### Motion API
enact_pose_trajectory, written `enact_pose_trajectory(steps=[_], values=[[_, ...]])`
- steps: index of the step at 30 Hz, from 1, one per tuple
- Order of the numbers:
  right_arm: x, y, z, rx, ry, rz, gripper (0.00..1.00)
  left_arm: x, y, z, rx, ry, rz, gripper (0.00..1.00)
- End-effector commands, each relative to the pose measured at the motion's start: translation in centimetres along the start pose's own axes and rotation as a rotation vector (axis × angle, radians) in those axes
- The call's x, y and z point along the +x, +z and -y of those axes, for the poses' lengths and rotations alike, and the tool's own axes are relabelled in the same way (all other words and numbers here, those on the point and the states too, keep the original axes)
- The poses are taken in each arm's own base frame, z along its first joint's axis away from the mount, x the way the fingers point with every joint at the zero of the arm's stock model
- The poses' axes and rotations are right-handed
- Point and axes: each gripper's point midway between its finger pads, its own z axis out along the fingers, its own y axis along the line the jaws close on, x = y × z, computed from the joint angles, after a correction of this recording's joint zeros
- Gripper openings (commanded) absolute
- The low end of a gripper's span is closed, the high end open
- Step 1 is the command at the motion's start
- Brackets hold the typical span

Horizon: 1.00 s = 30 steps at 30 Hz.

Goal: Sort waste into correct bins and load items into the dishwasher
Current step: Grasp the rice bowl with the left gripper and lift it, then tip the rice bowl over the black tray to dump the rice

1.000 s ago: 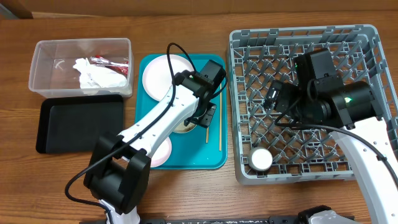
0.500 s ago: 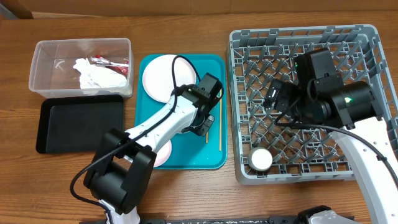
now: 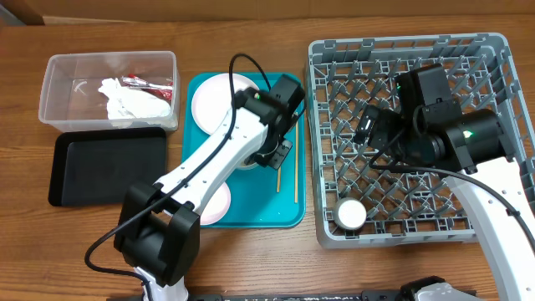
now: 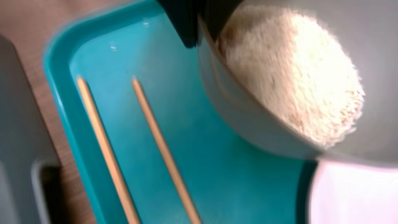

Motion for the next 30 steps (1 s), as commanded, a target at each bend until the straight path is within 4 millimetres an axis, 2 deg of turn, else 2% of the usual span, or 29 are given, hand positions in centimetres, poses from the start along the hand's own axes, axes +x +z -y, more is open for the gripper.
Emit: enact_pose_trajectory(steps=[1, 3, 10, 16, 18, 22, 25, 28, 30], values=[[-0.6, -0.7, -0.2, -0.012, -0.001, 0.029, 1.0, -1.3, -4.8, -0.6, 0.012, -0.094, 0.055, 0.04], [-0.6, -0.7, -0.2, -0.012, -0.001, 0.028, 1.0, -0.5, -6.5, -1.7, 0.012, -0.156, 0.027, 0.04], [-0.6, -0.7, -0.2, -0.013, -0.001, 0.029, 1.0, 3.3, -9.3, -5.5, 0.066, -0.33, -0.045, 0.04], [-0.6, -0.7, -0.2, -0.012, -0.001, 0.029, 1.0, 6.1, -12.9, -11.3, 0.102, -0.517, 0.052, 0.04], [-0.6, -0.7, -0.2, -0.012, -0.001, 0.029, 1.0, 6.9, -13.3, -12.4, 0.149, -0.541, 0.061, 0.04], [-0.6, -0.7, -0.2, -0.014, -0.005, 0.031, 1.0, 9.4, -12.5, -15.1, 0.294, -0.662, 0.036, 0.04], [-0.7, -0.7, -0.2, -0.012, -0.005, 0.035, 1.0, 11.3, -10.2, -17.0, 0.468, -0.742, 0.059, 0.04], [-0.7, -0.7, -0.2, -0.011, -0.031, 0.035, 1.0, 11.9, -7.4, -18.3, 0.684, -0.786, 0.208, 0.04], [-0.7, -0.7, -0.2, -0.012, -0.031, 0.035, 1.0, 12.2, -5.9, -19.8, 0.767, -0.832, 0.336, 0.04]])
